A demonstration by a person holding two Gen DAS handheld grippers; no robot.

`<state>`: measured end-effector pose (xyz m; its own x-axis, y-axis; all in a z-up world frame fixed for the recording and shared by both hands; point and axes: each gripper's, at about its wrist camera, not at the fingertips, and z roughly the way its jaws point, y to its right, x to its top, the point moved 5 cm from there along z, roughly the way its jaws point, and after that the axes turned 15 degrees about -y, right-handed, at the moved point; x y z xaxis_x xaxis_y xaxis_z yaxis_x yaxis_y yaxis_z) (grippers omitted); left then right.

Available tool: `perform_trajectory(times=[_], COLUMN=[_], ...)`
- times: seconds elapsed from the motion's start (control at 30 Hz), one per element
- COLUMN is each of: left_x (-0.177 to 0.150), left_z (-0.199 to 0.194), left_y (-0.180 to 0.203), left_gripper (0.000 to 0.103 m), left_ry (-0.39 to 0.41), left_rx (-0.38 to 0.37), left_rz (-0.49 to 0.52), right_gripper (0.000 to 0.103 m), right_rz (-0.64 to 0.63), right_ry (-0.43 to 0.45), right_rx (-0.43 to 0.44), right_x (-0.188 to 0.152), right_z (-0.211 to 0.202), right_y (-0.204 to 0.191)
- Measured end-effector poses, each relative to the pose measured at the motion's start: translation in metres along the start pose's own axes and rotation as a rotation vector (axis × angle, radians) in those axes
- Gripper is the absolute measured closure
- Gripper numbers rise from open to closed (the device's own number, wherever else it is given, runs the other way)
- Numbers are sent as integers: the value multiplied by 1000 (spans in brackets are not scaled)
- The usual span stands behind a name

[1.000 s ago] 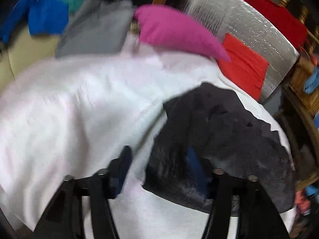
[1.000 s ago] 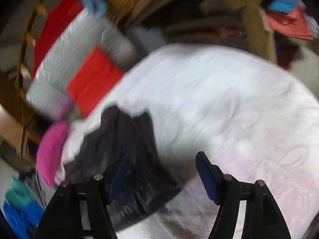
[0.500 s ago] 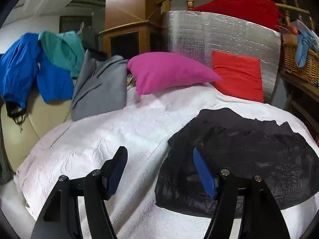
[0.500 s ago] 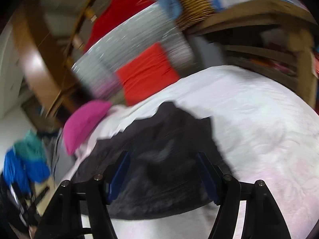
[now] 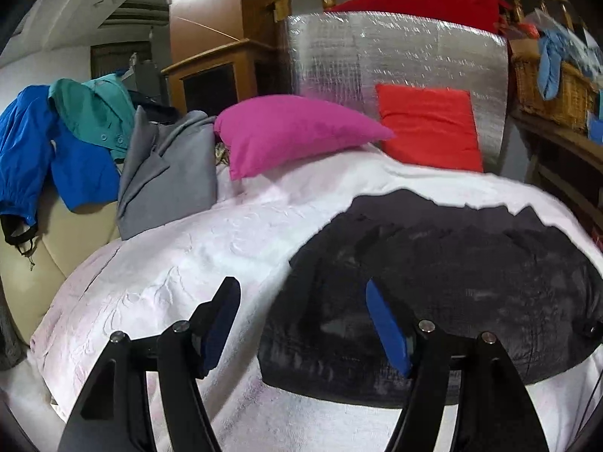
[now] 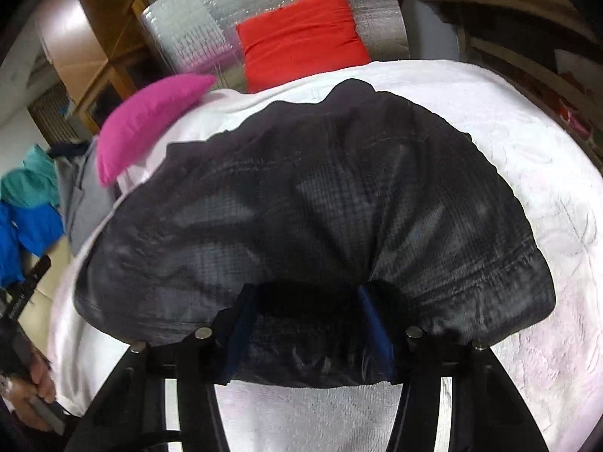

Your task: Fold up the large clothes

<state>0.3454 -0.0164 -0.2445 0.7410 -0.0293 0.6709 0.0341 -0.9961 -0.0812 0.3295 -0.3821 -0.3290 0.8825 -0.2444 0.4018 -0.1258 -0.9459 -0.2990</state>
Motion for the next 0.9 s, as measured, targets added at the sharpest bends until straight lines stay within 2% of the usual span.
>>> perform_trajectory(times=[0.1,0.23,0.33,0.47,0.53,0.63,0.7,0.73,0.83,0.9], left_x=[-5,-12,-12,-12,-13,-18,-27,-31,-30,-27], left_z=[14,30,28,25,28,38,56,64,59,54], left_y=[9,15,18,24,28,37,45,49,51,44], left_gripper=[32,32,32,32,32,31,27,27,27,27], left_ry=[-63,-129,-120,-99,-106,-145,-220,-248,-234,-246], left_rx=[12,38,38,29,26,15,8,30,39,-20], left_rz=[37,67,73,96,111,136,172,194,206,170], right_gripper=[45,46,45,45,45,45,44,44,45,45], right_rz=[5,29,5,-58,-51,0,9,11,37,77], right_ry=[-2,19,68,144,102,-35,-43,-43,-36,-26], right_rx=[5,73,132,169,166,129,128,132,171,190], right_x=[-1,0,0,-2,-2,-2,-1,-1,0,-1], right_z=[1,-9,-22,-34,-24,11,13,12,1,-12], right_y=[2,4,-3,-18,-20,-13,-13,-13,-8,6])
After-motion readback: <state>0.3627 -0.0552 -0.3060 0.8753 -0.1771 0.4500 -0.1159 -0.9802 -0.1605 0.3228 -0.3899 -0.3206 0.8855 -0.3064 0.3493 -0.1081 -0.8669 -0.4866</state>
